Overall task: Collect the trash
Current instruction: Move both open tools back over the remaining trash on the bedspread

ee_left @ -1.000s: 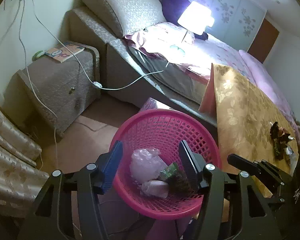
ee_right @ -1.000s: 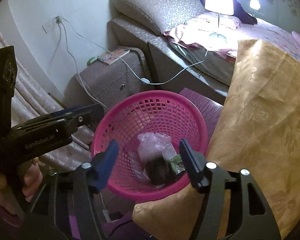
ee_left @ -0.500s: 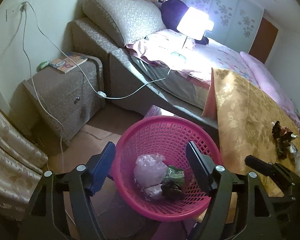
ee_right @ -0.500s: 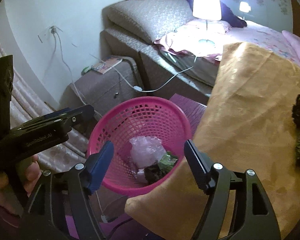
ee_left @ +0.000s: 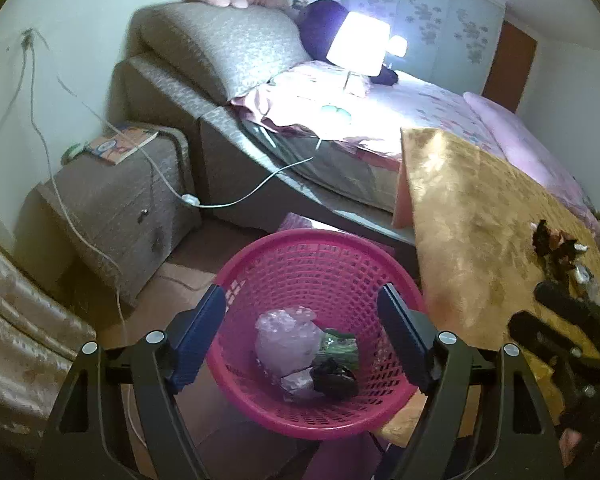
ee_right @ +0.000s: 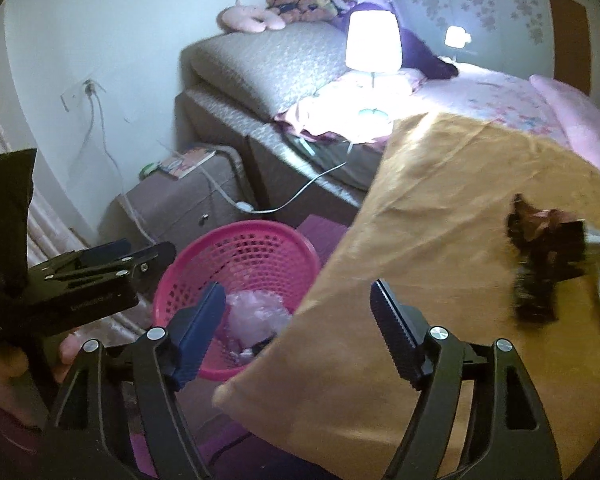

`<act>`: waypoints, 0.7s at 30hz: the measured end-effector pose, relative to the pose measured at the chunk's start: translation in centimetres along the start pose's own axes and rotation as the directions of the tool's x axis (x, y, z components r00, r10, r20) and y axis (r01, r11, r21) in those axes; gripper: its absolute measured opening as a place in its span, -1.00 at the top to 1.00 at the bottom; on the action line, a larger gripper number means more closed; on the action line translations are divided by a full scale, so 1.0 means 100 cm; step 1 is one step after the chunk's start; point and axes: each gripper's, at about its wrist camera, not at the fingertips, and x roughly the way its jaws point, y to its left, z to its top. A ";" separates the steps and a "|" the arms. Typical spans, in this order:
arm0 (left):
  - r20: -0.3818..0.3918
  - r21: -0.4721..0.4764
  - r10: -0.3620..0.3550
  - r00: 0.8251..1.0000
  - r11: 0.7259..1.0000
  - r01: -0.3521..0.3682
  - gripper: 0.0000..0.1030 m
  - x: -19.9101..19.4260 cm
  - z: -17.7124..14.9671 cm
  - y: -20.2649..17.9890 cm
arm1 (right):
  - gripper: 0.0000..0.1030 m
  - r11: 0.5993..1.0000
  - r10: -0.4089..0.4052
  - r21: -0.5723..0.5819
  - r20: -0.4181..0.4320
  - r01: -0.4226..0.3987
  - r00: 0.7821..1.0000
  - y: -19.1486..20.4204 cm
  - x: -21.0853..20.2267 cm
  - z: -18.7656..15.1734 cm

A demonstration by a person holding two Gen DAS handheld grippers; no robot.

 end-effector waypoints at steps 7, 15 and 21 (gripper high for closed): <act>0.014 0.066 -0.026 1.000 0.997 0.025 -0.51 -0.003 -0.006 -0.023 | -0.46 0.995 -0.089 0.047 0.056 0.087 0.994 -0.033 -0.031 -0.011; 0.031 0.157 -0.052 0.998 0.987 0.047 -0.55 -0.008 -0.013 -0.050 | -0.49 0.971 -0.219 0.123 0.094 0.207 0.971 -0.076 -0.069 -0.035; 0.018 0.230 -0.088 0.996 0.970 0.082 -0.56 -0.008 -0.021 -0.074 | -0.53 0.936 -0.311 0.198 0.087 0.289 0.947 -0.111 -0.088 -0.055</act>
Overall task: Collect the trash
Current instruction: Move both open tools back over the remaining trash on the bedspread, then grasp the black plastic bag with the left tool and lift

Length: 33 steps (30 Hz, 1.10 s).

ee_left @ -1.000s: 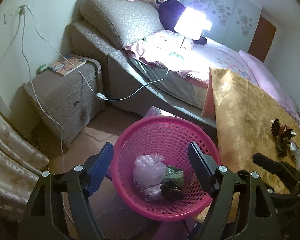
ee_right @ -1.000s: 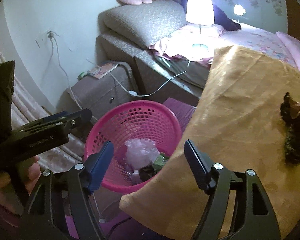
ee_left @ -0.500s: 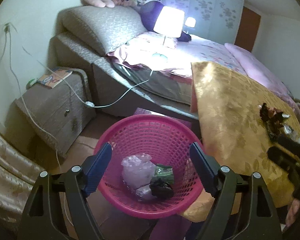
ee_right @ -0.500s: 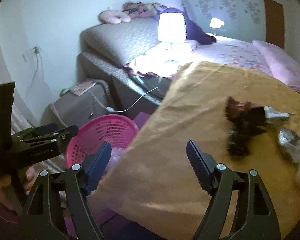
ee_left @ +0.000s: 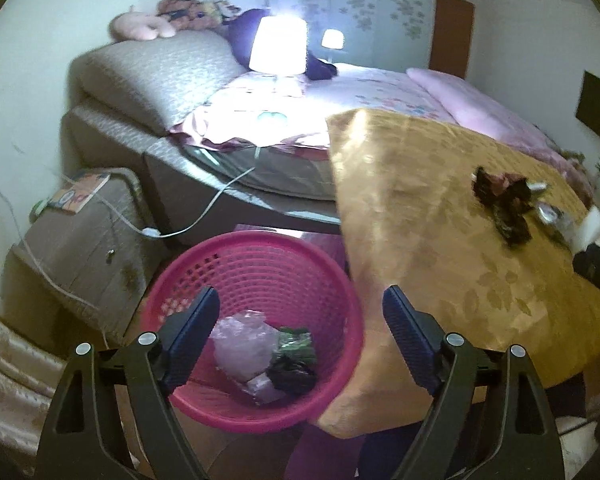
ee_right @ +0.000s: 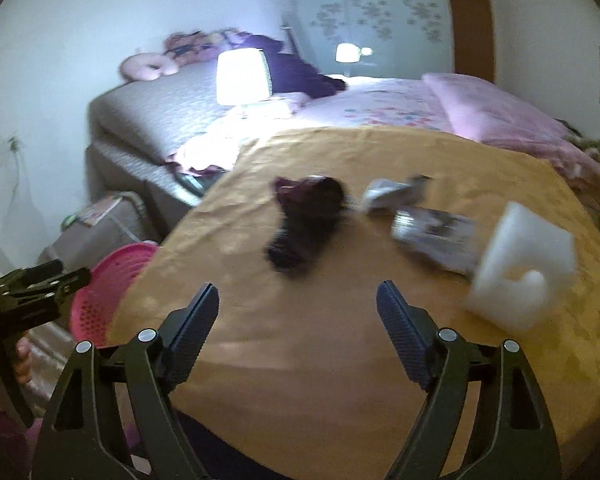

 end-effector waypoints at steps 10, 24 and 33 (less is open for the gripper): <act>-0.040 0.127 -0.078 0.996 0.988 0.082 -0.56 0.007 0.002 -0.051 | -0.55 0.993 -0.108 0.041 -0.012 0.108 0.994 -0.042 -0.006 -0.020; -0.094 0.231 -0.247 0.965 0.937 0.262 -0.56 0.031 0.028 -0.135 | -0.56 0.977 -0.184 0.100 -0.057 0.189 0.981 -0.071 -0.002 -0.036; -0.118 0.261 -0.299 0.947 0.911 0.320 -0.56 0.051 0.043 -0.176 | -0.61 0.971 -0.199 0.120 -0.083 0.208 0.977 -0.076 0.004 -0.047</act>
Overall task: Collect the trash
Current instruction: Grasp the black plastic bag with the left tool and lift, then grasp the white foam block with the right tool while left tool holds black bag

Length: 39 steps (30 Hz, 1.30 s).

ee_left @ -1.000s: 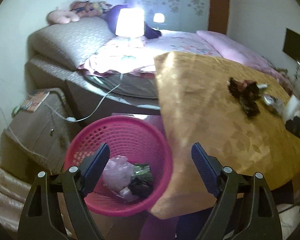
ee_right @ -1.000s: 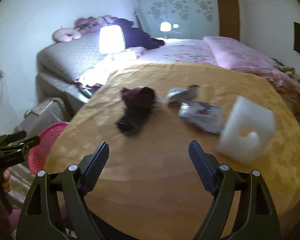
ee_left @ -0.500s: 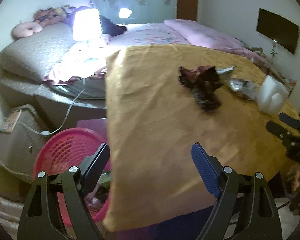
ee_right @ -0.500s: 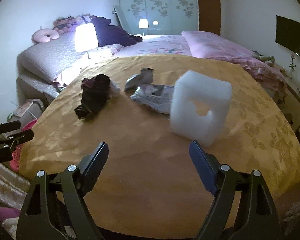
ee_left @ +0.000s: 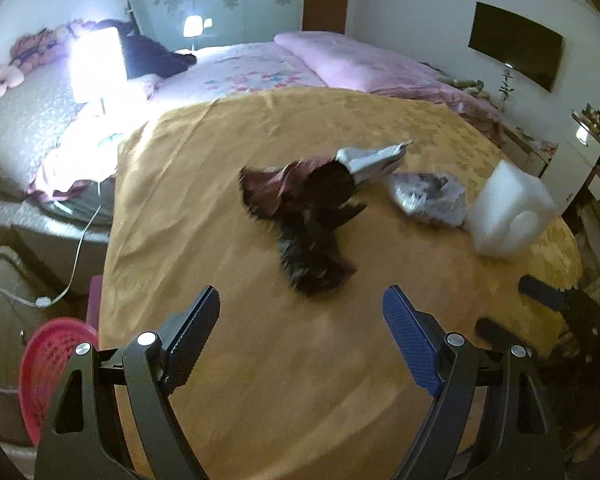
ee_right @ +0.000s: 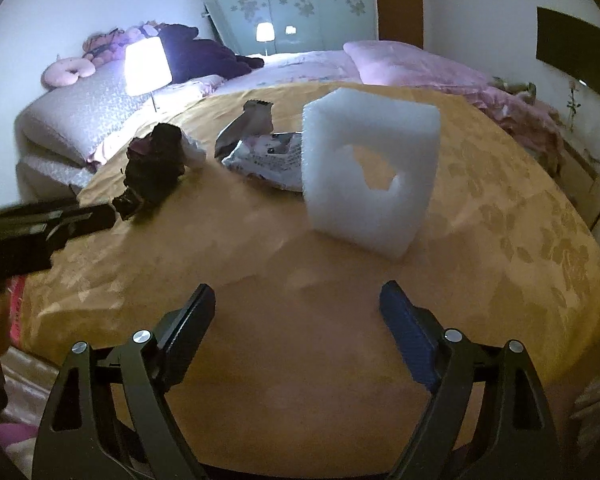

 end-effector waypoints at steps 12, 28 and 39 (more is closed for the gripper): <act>-0.071 -0.017 -0.023 0.997 1.000 0.022 -0.23 0.045 0.023 -0.004 | -0.67 1.000 -0.005 -0.017 0.008 0.006 1.000 0.003 0.003 -0.001; -0.041 -0.018 -0.049 0.998 0.999 0.049 0.35 0.014 0.003 0.001 | -0.68 0.999 -0.020 -0.030 0.014 0.020 1.000 0.006 0.002 -0.001; -0.046 -0.054 -0.097 0.994 0.994 0.094 0.37 -0.017 -0.022 0.013 | -0.68 1.000 -0.013 -0.025 0.013 0.013 1.000 0.005 0.003 -0.001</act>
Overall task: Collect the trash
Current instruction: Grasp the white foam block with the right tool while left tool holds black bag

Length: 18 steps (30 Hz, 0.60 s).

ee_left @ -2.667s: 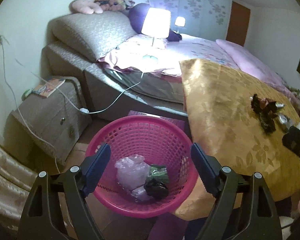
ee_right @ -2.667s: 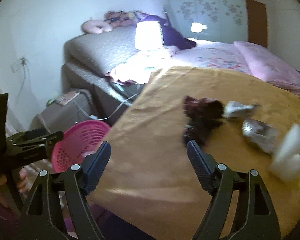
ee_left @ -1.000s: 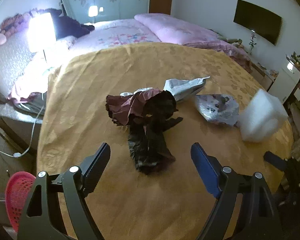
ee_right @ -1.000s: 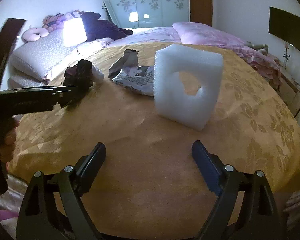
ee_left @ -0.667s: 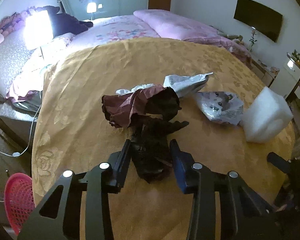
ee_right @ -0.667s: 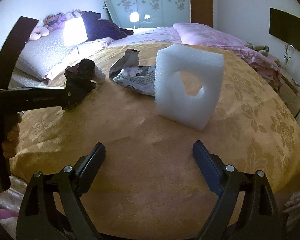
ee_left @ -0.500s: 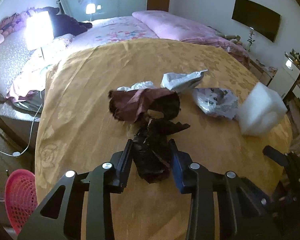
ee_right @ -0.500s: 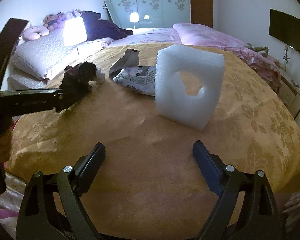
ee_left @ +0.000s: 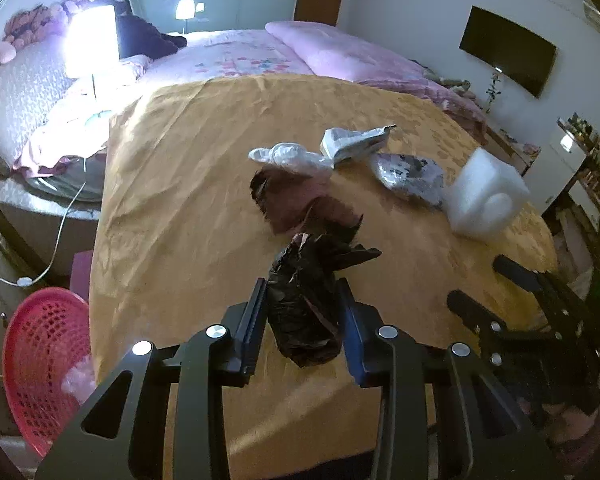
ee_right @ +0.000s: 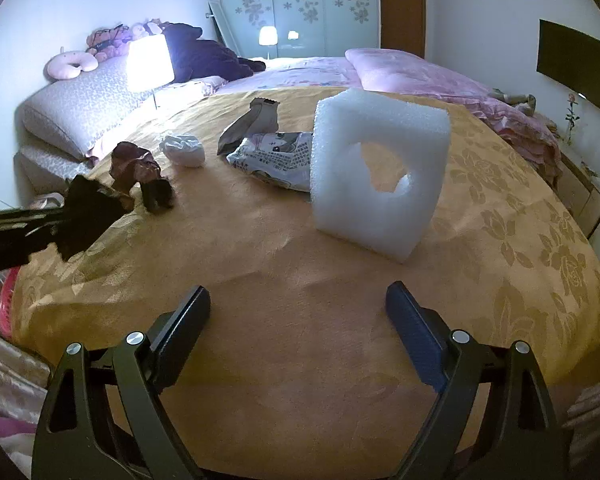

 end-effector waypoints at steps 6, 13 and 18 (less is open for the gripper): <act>0.008 -0.028 0.005 1.000 1.000 -0.004 0.37 -0.018 -0.014 0.012 | -0.68 0.999 0.028 0.042 -0.001 -0.028 1.000 -0.006 -0.003 0.003; 0.029 -0.040 0.037 0.999 0.999 -0.036 0.37 -0.037 -0.024 0.027 | -0.68 0.994 -0.007 0.111 0.037 0.002 0.999 -0.027 -0.013 0.010; 0.021 -0.066 0.040 0.999 0.997 -0.038 0.37 -0.036 -0.028 0.036 | -0.68 0.989 -0.017 0.149 0.074 0.006 0.997 -0.049 -0.019 0.019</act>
